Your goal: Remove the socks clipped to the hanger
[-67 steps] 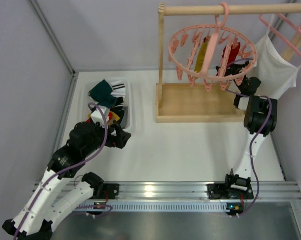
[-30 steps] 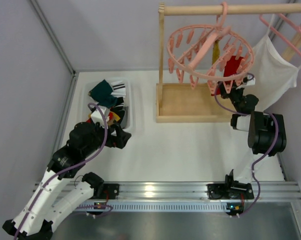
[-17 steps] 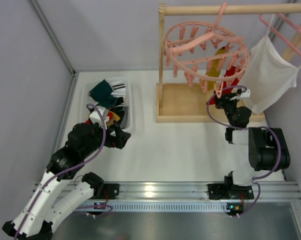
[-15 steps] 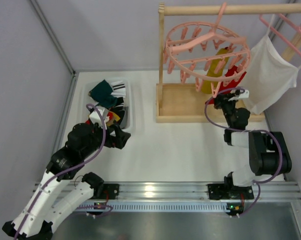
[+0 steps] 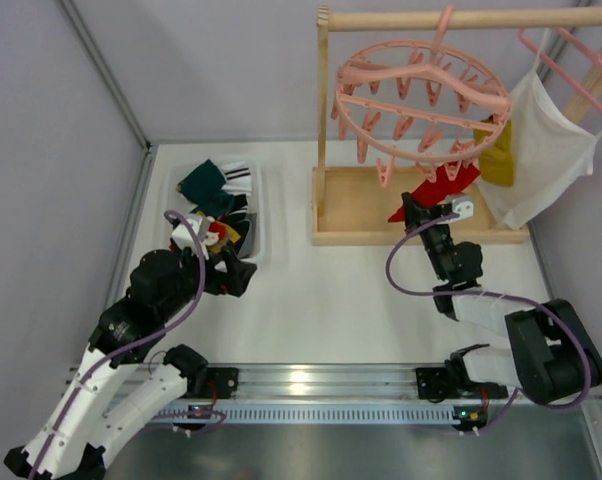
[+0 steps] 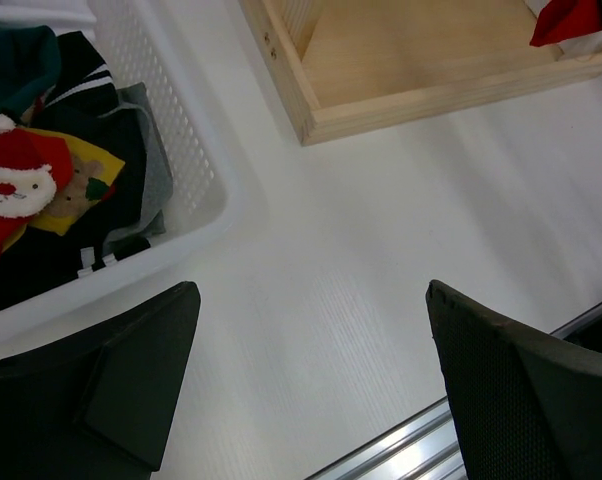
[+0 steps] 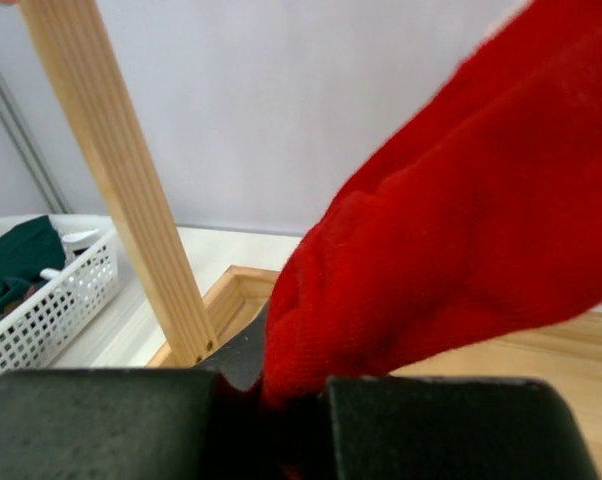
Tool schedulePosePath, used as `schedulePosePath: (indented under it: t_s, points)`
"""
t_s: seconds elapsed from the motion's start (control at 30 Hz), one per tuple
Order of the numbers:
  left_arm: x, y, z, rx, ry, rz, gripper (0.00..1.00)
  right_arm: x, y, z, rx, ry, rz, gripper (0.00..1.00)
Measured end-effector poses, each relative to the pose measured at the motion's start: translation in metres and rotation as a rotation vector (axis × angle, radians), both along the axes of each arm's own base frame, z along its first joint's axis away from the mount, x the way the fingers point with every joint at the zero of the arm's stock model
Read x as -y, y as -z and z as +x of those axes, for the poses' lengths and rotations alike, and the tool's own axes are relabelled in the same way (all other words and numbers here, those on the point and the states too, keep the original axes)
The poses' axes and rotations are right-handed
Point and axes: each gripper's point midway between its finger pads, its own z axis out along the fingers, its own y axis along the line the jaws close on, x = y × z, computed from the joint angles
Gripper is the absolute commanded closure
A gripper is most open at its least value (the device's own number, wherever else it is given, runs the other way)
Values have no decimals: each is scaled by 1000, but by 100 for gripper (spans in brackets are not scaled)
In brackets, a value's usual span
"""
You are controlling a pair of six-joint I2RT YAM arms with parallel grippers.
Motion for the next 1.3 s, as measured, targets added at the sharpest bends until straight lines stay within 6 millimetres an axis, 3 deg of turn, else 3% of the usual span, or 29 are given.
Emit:
schedulePosePath:
  t_s: [0.3,0.4,0.57,0.7,0.83,0.93,1.03,1.17,1.3]
  points:
    - [-6,-8,1,14,-50,-29,2,-32,-18,-33,69,-55,-10,100]
    - [-3,-23,4,16,-56,-55,2,-45,-19,-40,68,-71,-15,100]
    - [4,-88,18,77,-71,-119,2,-73,-11,-54,35,-91,-65,100]
    - [14,-145,37,139,-81,-160,2,-99,-16,-62,32,-106,-99,100]
    - [30,-185,62,173,-77,-180,2,-122,-16,-65,23,-120,-128,100]
    - [52,-200,80,186,-80,-150,2,-136,-11,-63,-1,-112,-162,100]
    - [98,-211,86,214,-39,-88,2,-149,-9,-60,-19,-104,-189,100]
    - [160,-211,81,235,51,-19,2,-160,-12,-58,-26,-89,-201,100]
    - [193,-208,92,256,59,40,2,-170,-11,-58,-32,-82,-222,100]
